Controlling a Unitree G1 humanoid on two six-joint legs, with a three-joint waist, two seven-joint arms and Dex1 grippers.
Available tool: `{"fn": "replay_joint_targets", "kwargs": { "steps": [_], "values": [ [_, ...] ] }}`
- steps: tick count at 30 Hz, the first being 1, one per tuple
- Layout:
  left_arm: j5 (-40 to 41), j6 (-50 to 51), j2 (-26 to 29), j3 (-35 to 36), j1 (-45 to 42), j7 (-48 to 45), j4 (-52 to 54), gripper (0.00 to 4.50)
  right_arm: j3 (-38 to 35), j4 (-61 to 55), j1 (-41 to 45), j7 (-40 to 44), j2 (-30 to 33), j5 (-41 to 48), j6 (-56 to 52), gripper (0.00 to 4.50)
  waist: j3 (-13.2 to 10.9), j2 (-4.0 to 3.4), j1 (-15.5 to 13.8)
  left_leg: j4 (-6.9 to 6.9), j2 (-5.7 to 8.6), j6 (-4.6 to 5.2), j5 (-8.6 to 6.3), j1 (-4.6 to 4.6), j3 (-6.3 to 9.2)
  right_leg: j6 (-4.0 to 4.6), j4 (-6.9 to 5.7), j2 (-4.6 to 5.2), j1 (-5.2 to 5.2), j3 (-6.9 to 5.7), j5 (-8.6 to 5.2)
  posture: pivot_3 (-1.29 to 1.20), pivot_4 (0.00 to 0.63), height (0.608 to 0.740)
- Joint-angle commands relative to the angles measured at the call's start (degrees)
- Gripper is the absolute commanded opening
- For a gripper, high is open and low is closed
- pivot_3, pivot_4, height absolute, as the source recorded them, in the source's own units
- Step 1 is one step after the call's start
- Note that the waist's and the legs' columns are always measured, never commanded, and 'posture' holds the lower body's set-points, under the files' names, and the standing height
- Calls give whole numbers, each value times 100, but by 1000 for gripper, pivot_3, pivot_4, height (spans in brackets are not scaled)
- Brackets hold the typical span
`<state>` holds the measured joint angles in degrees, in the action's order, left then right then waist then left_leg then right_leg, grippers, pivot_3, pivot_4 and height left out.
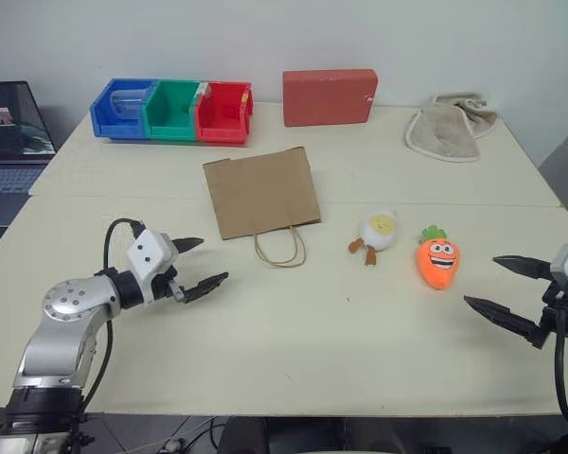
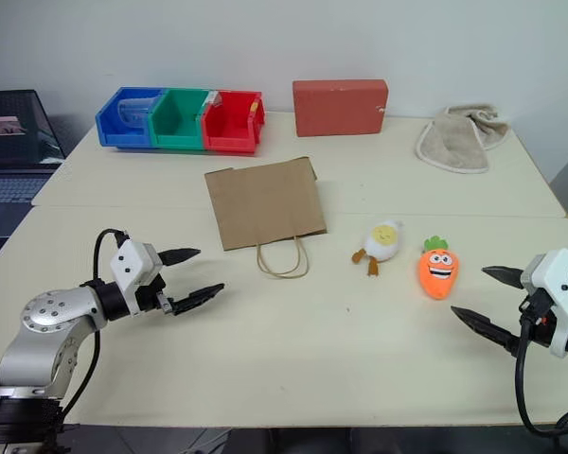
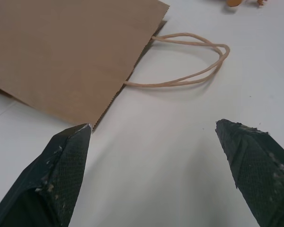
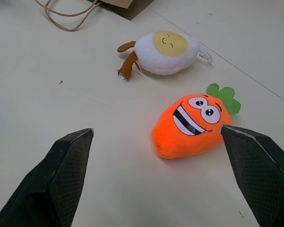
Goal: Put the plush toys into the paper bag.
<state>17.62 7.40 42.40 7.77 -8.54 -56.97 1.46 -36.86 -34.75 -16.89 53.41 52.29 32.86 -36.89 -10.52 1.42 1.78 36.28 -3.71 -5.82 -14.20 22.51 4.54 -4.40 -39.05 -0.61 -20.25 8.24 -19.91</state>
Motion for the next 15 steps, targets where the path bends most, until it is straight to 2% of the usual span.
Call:
{"fn": "replay_joint_targets", "kwargs": {
  "steps": [1,7,10,15],
  "values": [
    [-66,-201,-26,-368,-221,-233,335,4500,56,-474,214,-147,57,300,-141,4467,0,0,-1,0,0,0,0,0,0,0,0,0,1,0,0,0,150,740],
    [-82,272,-251,-810,-737,-201,321,4500,455,-1049,589,-652,163,558,-656,4467,0,0,-1,3,0,0,0,1,2,0,-1,0,2,-2,0,0,150,740],
    [-281,38,-515,-1136,-1098,-252,-43,4500,768,-1399,1032,-1114,161,937,-1056,4467,3,-5,-3,5,0,0,0,1,3,0,-3,0,1,-2,0,0,150,740],
    [-608,-453,-908,-1590,-1658,-423,-808,4500,928,-1743,1258,-1454,160,1306,-1363,4467,3,-4,-13,14,3,0,0,10,9,0,-3,0,1,-7,1,0,150,740]
  ]
}}
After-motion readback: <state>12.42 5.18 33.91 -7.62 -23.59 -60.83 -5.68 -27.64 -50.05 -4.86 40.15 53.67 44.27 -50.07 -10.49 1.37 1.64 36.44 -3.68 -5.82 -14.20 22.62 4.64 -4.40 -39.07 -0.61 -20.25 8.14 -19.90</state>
